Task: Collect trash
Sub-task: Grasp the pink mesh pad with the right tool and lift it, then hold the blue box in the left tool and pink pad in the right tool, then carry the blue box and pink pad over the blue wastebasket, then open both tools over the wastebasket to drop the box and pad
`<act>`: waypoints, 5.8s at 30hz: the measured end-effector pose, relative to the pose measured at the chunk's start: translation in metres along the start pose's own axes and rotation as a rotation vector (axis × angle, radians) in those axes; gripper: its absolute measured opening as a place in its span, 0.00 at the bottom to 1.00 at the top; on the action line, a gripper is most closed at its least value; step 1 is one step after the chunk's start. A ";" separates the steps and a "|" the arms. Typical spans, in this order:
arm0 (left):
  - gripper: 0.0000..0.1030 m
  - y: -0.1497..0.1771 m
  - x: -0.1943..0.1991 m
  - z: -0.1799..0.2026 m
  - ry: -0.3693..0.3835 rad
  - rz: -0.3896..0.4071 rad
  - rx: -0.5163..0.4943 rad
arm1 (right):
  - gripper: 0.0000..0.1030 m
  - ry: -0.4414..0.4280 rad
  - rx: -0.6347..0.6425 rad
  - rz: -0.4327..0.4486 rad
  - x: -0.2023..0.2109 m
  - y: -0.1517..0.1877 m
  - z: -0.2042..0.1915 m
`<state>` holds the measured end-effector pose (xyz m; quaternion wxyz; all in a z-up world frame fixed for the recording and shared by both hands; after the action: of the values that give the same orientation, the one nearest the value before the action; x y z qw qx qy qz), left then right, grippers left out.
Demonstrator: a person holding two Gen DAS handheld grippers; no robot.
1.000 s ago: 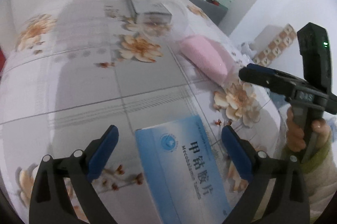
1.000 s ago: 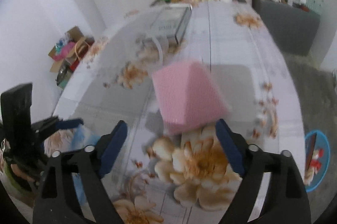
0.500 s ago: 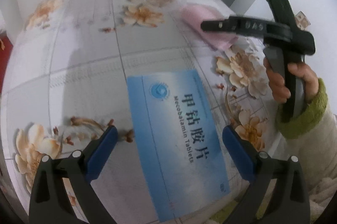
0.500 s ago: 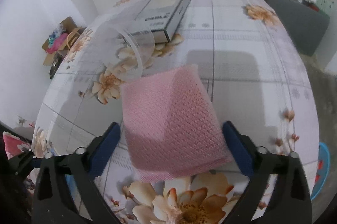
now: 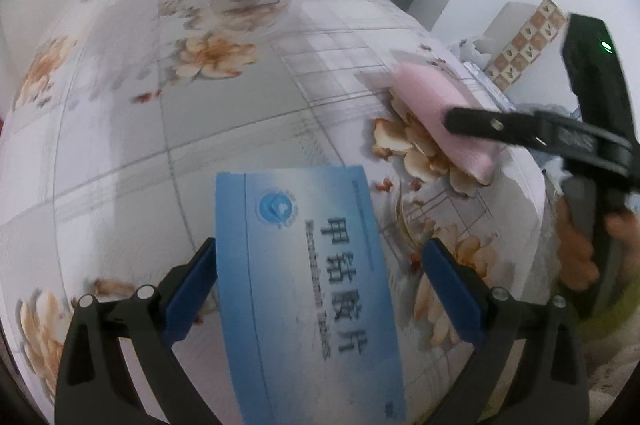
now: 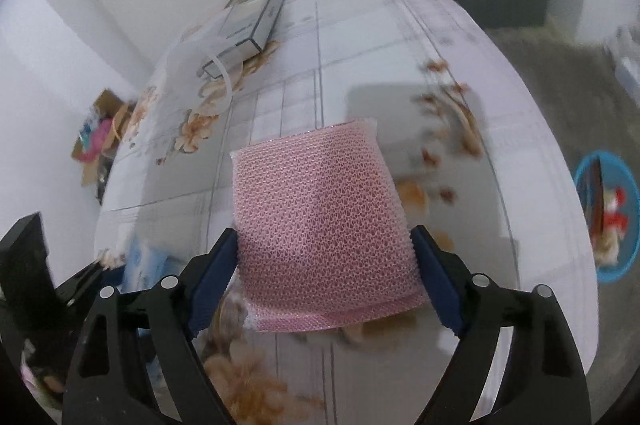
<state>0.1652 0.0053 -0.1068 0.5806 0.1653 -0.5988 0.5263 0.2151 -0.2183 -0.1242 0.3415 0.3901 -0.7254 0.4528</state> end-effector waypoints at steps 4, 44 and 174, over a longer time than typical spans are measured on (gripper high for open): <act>0.95 -0.003 -0.001 0.002 -0.009 -0.020 -0.011 | 0.88 -0.014 0.014 0.003 0.008 0.007 0.003; 0.70 0.009 -0.002 -0.001 -0.211 0.009 -0.079 | 0.77 0.238 0.278 0.018 -0.014 0.013 -0.019; 0.73 -0.208 -0.251 0.427 0.244 -0.271 -0.418 | 0.84 0.216 -0.883 0.138 0.023 0.062 0.472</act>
<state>0.1787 -0.5304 -0.1363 0.7350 0.0557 -0.5925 0.3249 0.0830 -0.6419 -0.2975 0.5177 0.1085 -0.8334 0.1604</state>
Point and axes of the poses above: each gripper's, at about its wrist camera, not at the fingertips, and x roughly against the way its jaws point, z to its right, y to its underside, the point moved 5 cm from there along -x, roughly the way its jaws point, and after that the axes turned 1 degree about -z, right-handed, at the moved point
